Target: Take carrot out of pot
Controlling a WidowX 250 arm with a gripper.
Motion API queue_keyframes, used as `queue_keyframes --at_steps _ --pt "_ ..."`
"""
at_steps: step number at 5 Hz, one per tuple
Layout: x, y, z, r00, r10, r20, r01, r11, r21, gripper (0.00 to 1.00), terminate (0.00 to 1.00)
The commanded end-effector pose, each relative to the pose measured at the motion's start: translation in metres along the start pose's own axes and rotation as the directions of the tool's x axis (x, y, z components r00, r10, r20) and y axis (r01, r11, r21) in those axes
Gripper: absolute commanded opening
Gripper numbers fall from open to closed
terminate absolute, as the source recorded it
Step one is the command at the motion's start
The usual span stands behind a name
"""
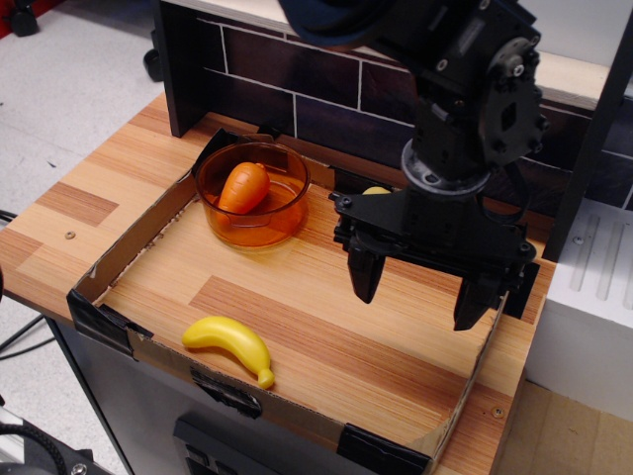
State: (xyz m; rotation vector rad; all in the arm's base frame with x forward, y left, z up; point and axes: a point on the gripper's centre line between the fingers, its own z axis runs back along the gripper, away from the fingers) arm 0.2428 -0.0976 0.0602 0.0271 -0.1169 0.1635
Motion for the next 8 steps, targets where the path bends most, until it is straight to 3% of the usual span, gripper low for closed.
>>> queue_keyframes --at_steps 1,3,4,5,6,8 --pt "0.0 0.0 0.0 1.0 0.0 0.0 0.0 1.0 0.0 1.0 0.0" --pt "0.025 0.052 0.03 0.999 -0.039 0.037 0.042 0.994 -0.097 1.0 0.0" --pt "0.048 0.098 0.042 0.998 -0.024 0.063 0.031 0.993 -0.115 1.0 0.0" --pt "0.067 0.132 0.042 0.997 0.005 0.077 0.003 0.994 -0.113 1.0 0.0" --pt "0.079 0.145 0.037 0.998 0.013 0.059 -0.007 0.995 -0.096 1.0 0.0" --pt "0.091 0.151 0.003 0.998 0.034 0.047 -0.032 0.999 -0.043 1.0 0.0"
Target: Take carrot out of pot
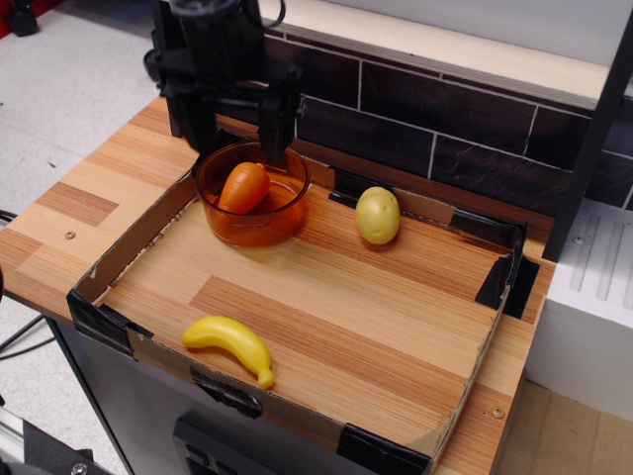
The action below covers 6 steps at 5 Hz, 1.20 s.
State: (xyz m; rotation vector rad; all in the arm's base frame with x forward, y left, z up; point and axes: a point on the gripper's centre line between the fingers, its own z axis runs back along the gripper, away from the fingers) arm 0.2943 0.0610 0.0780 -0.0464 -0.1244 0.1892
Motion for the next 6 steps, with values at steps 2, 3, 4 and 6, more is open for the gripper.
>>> queue_keyframes --at_steps 2,3,4,6 --pt "0.021 0.008 -0.027 0.999 0.038 0.031 -0.04 0.997 0.061 1.0 0.0" --pt "0.02 0.007 -0.032 0.998 0.049 0.031 -0.051 0.996 0.067 1.0 0.0" --pt "0.019 0.006 -0.037 0.998 0.059 0.031 -0.061 0.995 0.076 1.0 0.0" --pt "0.02 0.011 -0.051 0.996 0.086 0.036 -0.09 0.989 0.119 1.0 0.0"
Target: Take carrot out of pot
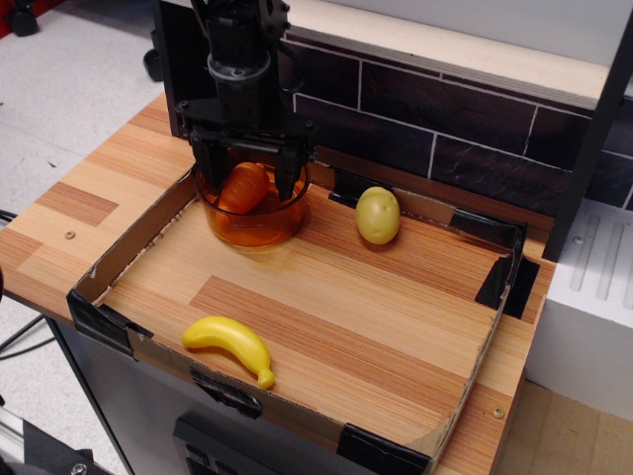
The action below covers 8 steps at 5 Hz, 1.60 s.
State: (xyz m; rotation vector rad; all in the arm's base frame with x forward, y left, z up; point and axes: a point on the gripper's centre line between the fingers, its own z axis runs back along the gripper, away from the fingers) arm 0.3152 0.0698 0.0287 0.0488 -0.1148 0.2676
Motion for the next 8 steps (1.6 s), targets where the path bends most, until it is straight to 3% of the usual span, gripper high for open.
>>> queue_keyframes --at_steps 1,4,5,6,8 --pt "0.003 0.004 -0.004 0.999 0.023 0.031 -0.024 0.999 0.04 1.0 0.0" --pt "0.0 0.008 -0.017 0.999 0.028 0.032 -0.03 0.996 0.084 1.0 0.0" --pt "-0.001 0.008 -0.017 0.999 0.023 0.039 -0.026 0.996 0.086 0.0 0.0" --pt "0.001 0.01 -0.011 0.998 0.026 0.06 -0.031 0.996 0.088 0.0 0.0" --pt "0.014 0.011 0.031 0.983 0.071 0.167 -0.08 0.996 0.043 0.0 0.0"
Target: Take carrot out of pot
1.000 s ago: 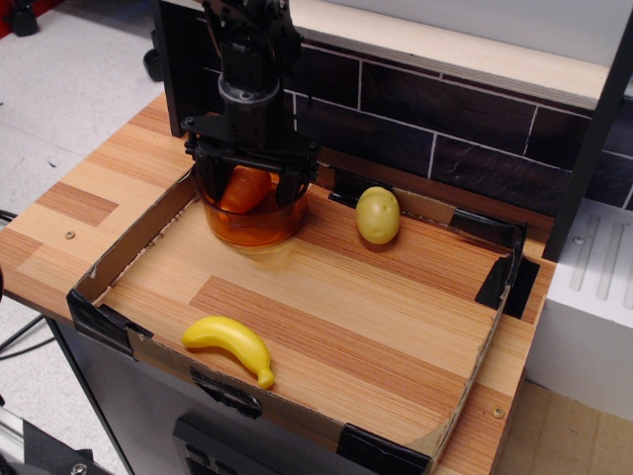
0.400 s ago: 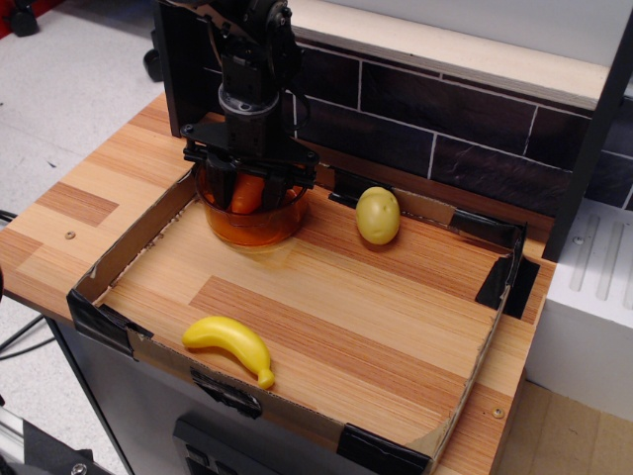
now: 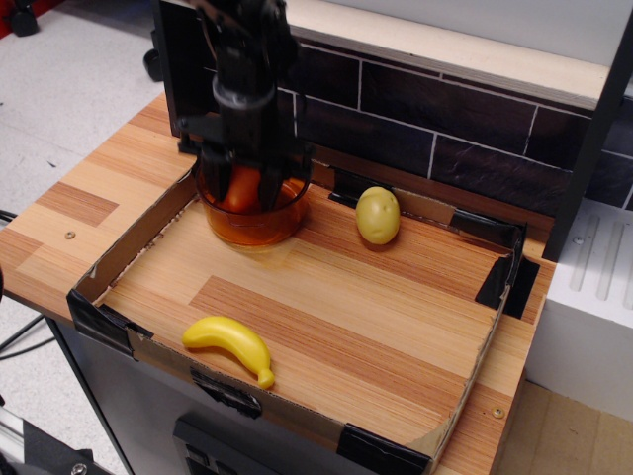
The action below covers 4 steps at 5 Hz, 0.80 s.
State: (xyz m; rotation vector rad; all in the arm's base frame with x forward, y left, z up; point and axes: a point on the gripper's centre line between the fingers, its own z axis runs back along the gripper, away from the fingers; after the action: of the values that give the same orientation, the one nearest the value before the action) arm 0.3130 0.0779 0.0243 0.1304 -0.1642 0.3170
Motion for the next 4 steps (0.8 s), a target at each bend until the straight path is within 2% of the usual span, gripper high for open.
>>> queue_keyframes --at_steps 1,2,3,4 --pt "0.023 0.003 0.061 0.988 0.052 0.147 -0.043 0.997 -0.066 0.0 0.0" --pt "0.007 -0.015 0.085 0.988 0.022 0.153 -0.001 0.991 -0.13 0.0 0.0" --pt "-0.023 -0.045 0.091 0.993 -0.06 0.105 0.076 0.984 -0.162 0.0 0.0" --pt "-0.044 -0.072 0.091 0.994 -0.112 0.021 0.114 0.977 -0.182 0.0 0.0"
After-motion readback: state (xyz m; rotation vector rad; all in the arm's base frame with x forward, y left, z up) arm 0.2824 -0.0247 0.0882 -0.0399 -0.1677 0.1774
